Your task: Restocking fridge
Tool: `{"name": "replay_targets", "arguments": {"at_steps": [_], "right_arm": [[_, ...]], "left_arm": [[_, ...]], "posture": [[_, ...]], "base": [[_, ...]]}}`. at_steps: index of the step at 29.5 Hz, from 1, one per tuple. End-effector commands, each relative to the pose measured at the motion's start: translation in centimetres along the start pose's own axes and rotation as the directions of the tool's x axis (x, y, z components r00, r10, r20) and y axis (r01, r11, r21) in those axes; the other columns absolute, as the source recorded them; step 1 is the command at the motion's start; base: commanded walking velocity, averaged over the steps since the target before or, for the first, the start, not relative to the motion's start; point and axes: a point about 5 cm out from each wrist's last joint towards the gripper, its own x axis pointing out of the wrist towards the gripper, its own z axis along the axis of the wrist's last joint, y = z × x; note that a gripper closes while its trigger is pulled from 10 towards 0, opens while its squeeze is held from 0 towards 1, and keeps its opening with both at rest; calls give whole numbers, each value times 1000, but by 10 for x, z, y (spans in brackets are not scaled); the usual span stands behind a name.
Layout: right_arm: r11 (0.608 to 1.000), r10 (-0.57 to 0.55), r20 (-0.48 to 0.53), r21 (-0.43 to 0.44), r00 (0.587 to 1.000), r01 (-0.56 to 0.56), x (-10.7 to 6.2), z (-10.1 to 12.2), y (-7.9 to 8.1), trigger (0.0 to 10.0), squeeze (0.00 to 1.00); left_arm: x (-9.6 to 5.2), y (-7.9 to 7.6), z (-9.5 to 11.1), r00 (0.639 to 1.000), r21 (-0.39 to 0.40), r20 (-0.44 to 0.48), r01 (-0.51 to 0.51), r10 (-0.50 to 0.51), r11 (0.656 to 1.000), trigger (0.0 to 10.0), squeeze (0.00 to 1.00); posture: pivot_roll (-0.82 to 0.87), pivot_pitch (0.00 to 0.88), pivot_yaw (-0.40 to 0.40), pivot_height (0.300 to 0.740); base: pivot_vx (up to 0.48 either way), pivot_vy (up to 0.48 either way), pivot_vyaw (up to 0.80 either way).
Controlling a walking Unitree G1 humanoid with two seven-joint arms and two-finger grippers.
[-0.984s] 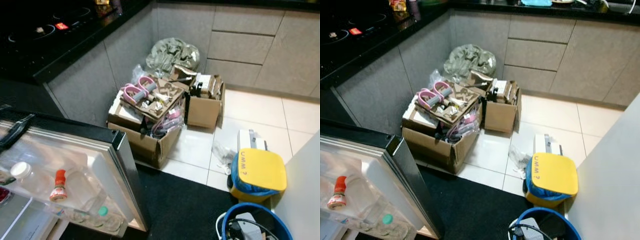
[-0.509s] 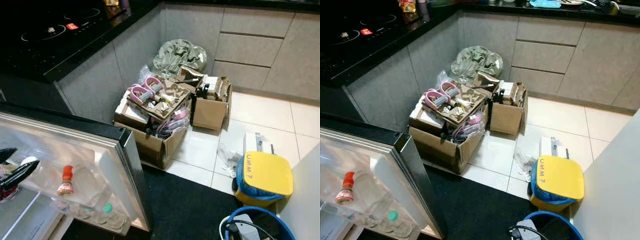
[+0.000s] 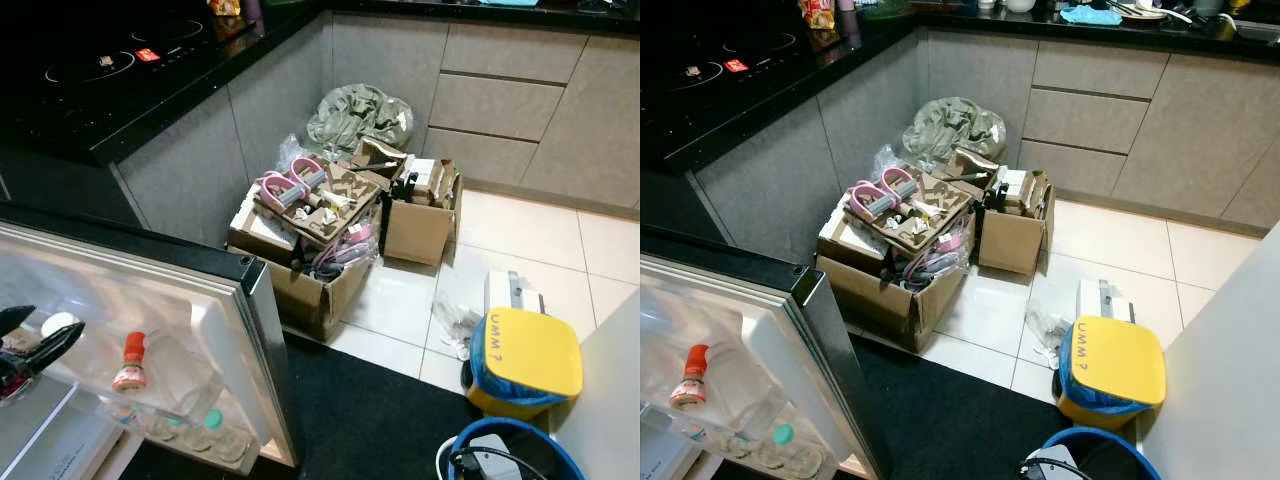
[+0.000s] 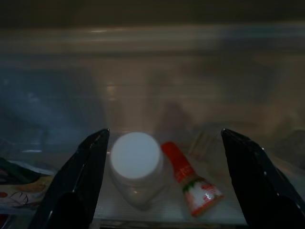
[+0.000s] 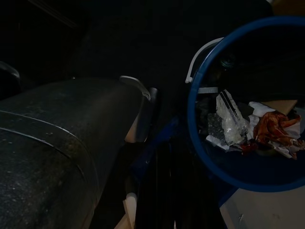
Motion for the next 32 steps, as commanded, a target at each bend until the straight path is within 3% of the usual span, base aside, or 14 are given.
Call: {"name": "replay_targets", "arguments": {"at_steps": [1,6,13,18,24,32], "right_arm": [[1000,-5,6,-6,1000,5,0,0,-2,10000,0],[1000,0,14,-4,1000,0,0,3,1,10000,0],[1000,-2,12,1,1000,2,0,0,0,10000,0],[1000,-3,30,-14,1000,3,-1,1,-2,10000,0],[998,11,25,-60,1000,-10,-1,1,-2,10000,0],[998,20,29,-63,999,-18,-1,3,0,10000,0]], "left_arm": [[4,-3,-10,1000,-17,-12,-7,7,1000,10000,0],[16,3,-26,994,-44,-58,-97,95,994,10000,0],[20,10,-39,980,-65,-81,-185,179,981,10000,0],[28,6,-43,982,-64,-74,-181,176,981,10000,0],[49,-5,-39,990,-76,18,-135,136,988,10000,0],[59,-11,-40,994,-69,25,-106,108,992,10000,0]], "posture": [[-45,0,19,740],[-49,0,24,740],[-56,0,25,740],[-57,0,26,740],[-52,0,24,740],[-53,1,26,740]], "base": [[0,0,0],[0,0,0],[0,0,0],[0,0,0],[0,0,764],[0,0,764]]}}
